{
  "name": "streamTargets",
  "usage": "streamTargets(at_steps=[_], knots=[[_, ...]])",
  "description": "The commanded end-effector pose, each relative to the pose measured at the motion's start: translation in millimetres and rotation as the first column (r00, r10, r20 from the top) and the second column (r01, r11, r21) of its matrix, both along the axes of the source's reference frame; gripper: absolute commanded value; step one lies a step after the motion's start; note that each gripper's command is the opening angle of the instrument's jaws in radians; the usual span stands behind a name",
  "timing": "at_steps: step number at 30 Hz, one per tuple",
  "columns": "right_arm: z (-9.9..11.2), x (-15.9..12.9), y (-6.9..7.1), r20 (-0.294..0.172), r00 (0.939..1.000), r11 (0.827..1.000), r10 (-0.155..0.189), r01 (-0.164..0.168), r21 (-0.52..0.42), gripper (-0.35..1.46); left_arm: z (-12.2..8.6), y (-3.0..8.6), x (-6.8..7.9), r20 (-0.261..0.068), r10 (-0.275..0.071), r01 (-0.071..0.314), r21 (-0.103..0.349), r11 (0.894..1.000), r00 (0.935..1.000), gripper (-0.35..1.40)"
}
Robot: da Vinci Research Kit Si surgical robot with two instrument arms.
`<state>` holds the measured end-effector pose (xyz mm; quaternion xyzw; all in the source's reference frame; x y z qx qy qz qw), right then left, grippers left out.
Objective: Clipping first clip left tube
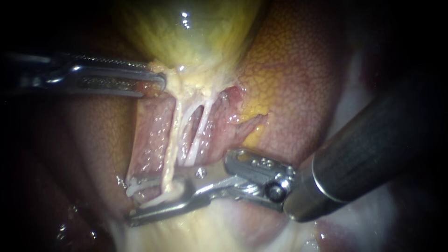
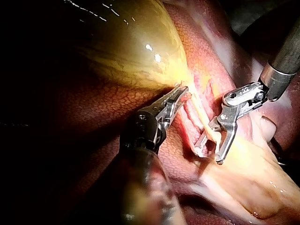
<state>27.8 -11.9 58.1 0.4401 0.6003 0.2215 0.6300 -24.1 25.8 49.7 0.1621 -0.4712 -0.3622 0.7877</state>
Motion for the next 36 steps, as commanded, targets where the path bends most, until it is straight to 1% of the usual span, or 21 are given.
streamTargets(at_steps=[1,5,9,12,17,18,20,22,25,26,28,29,31,32,34,35,36], knots=[[0.0,0.0,0.0,0.0,1.0,1.0,0.0,0.0,0.0,0.4,0.0,0.0,0.0,0.0,0.0,0.0,0.0,1.0,1.0,-0.35],[0.0,-0.2,0.1,0.0,1.0,1.0,0.0,0.0,0.0,0.4,0.0,0.0,0.0,0.0,0.0,0.0,0.0,1.0,1.0,-0.35],[0.4,-0.8,0.4,0.0,1.0,1.0,0.0,0.0,0.0,0.41,0.0,0.0,0.1,0.001,0.001,-0.001,0.0,1.0,1.0,-0.35],[1.0,-1.9,1.1,0.005,1.0,1.0,0.003,-0.003,-0.001,0.41,0.0,0.0,0.2,0.001,0.001,-0.001,0.0,1.0,1.0,-0.35],[2.1,-4.0,2.4,0.003,1.0,1.0,0.0,0.0,0.0,0.42,0.1,0.1,0.3,-0.001,0.0,0.0,-0.001,1.0,1.0,-0.35],[2.2,-4.3,2.6,-0.007,0.9999,1.0,-0.007,0.007,-0.016,0.42,0.1,0.1,0.3,-0.001,0.0,0.0,-0.001,1.0,1.0,-0.35],[2.5,-4.6,2.9,-0.038,0.9984,0.998,-0.042,0.04,-0.04,0.42,0.1,0.1,0.3,-0.001,0.0,0.0,-0.001,1.0,1.0,-0.35],[2.6,-4.6,3.0,-0.064,0.9947,0.996,-0.081,0.078,-0.044,0.42,0.2,0.2,0.2,-0.001,0.0,0.0,-0.001,1.0,1.0,-0.35],[2.9,-4.1,3.3,-0.097,0.9859,0.99,-0.137,0.133,-0.048,0.42,0.4,0.3,0.0,-0.001,-0.001,0.001,-0.002,1.0,1.0,-0.35],[3.1,-3.6,3.3,-0.12,0.9792,0.986,-0.163,0.158,-0.049,0.42,0.5,0.2,0.0,-0.001,-0.001,0.001,-0.002,1.0,1.0,-0.35],[3.4,-3.1,3.3,-0.153,0.9693,0.981,-0.193,0.187,-0.053,0.4,0.5,0.2,0.0,-0.001,-0.001,0.001,-0.002,1.0,1.0,-0.35],[3.5,-2.9,3.1,-0.174,0.9615,0.977,-0.212,0.206,-0.055,0.39,0.5,0.2,0.0,-0.001,-0.001,0.001,-0.002,1.0,1.0,-0.35],[3.7,-2.9,2.8,-0.205,0.9484,0.97,-0.242,0.234,-0.06,0.37,0.5,0.2,0.0,-0.001,-0.001,0.001,-0.002,1.0,1.0,-0.35],[3.8,-2.9,2.7,-0.224,0.9389,0.965,-0.261,0.254,-0.063,0.36,0.5,0.2,0.1,-0.001,-0.001,0.001,-0.002,1.0,1.0,-0.35],[3.7,-3.1,2.6,-0.243,0.9284,0.96,-0.281,0.273,-0.066,0.34,0.5,0.2,0.1,-0.001,-0.001,0.001,-0.002,1.0,1.0,-0.35],[3.6,-3.4,2.5,-0.259,0.9221,0.958,-0.288,0.281,-0.065,0.32,0.5,0.2,0.1,-0.001,-0.001,0.001,-0.002,1.0,1.0,-0.35],[3.4,-3.6,2.5,-0.266,0.9182,0.956,-0.293,0.287,-0.065,0.31,0.5,0.2,0.1,-0.001,-0.001,0.001,-0.002,1.0,1.0,-0.35]])
